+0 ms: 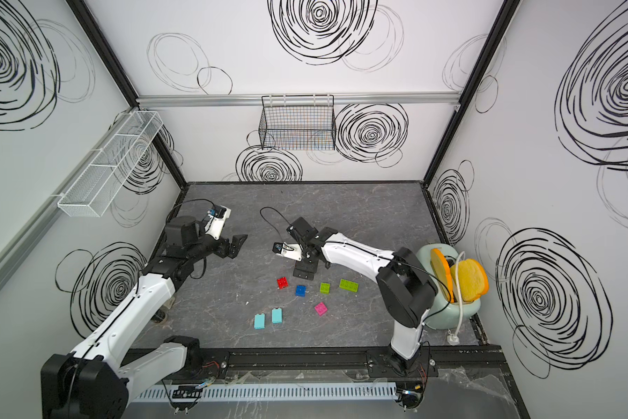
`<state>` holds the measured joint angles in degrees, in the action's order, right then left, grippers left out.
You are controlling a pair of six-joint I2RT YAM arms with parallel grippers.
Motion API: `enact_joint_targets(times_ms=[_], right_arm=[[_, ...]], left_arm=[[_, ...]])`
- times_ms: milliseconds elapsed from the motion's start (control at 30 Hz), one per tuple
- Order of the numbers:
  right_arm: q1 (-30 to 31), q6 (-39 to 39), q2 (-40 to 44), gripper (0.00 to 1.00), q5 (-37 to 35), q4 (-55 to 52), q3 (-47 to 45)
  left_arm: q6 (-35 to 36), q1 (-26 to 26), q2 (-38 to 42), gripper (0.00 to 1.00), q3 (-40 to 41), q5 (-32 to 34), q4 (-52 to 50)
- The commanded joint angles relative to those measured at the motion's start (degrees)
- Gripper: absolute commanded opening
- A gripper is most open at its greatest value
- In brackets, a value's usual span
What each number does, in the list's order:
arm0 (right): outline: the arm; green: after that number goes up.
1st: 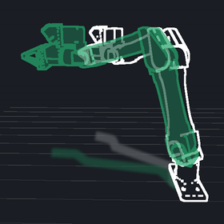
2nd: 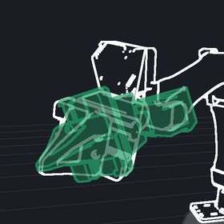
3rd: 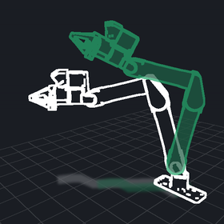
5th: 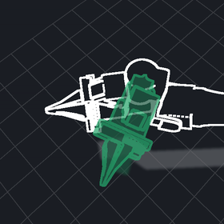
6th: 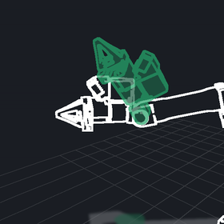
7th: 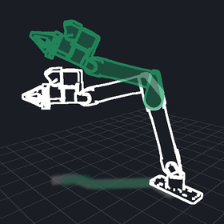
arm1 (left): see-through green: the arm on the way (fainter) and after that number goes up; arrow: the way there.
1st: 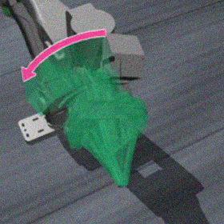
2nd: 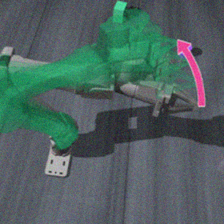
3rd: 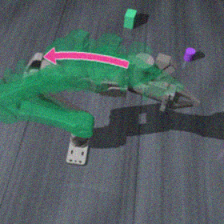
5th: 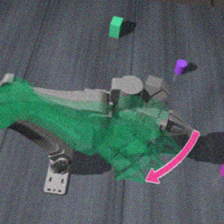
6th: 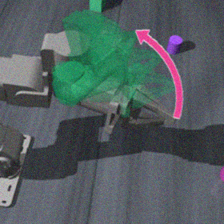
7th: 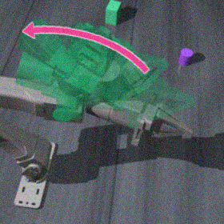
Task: Assemble a giraffe with lego
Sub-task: Place the lego brick at the center of the board, then pick up the lego brick from the center of the board.
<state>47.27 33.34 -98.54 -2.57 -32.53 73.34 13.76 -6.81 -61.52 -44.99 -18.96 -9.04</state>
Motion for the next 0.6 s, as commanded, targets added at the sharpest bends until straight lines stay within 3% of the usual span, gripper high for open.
enact_joint_targets(times_ms=[0, 200, 467, 567], right_arm=[[-0.5, -4.2, 7.2, 0.99, -0.5, 0.9, -3.8], [-4.8, -14.6, 22.1, 0.99, -1.8, 6.3, -12.7], [-14.0, -25.8, 39.2, 0.99, -5.6, 12.5, -22.7], [-15.3, -28.2, 45.0, 0.99, -7.3, 15.4, -27.0]], left_arm=[[9.3, -4.3, -0.5, 0.98, -3.3, 0.5, -4.7], [28.0, -14.5, -1.1, 0.98, -2.5, 1.7, -14.3], [50.6, -21.1, -3.5, 0.98, -3.4, -2.3, -26.1], [54.9, -23.5, -5.0, 0.98, -4.0, -1.8, -27.3]])
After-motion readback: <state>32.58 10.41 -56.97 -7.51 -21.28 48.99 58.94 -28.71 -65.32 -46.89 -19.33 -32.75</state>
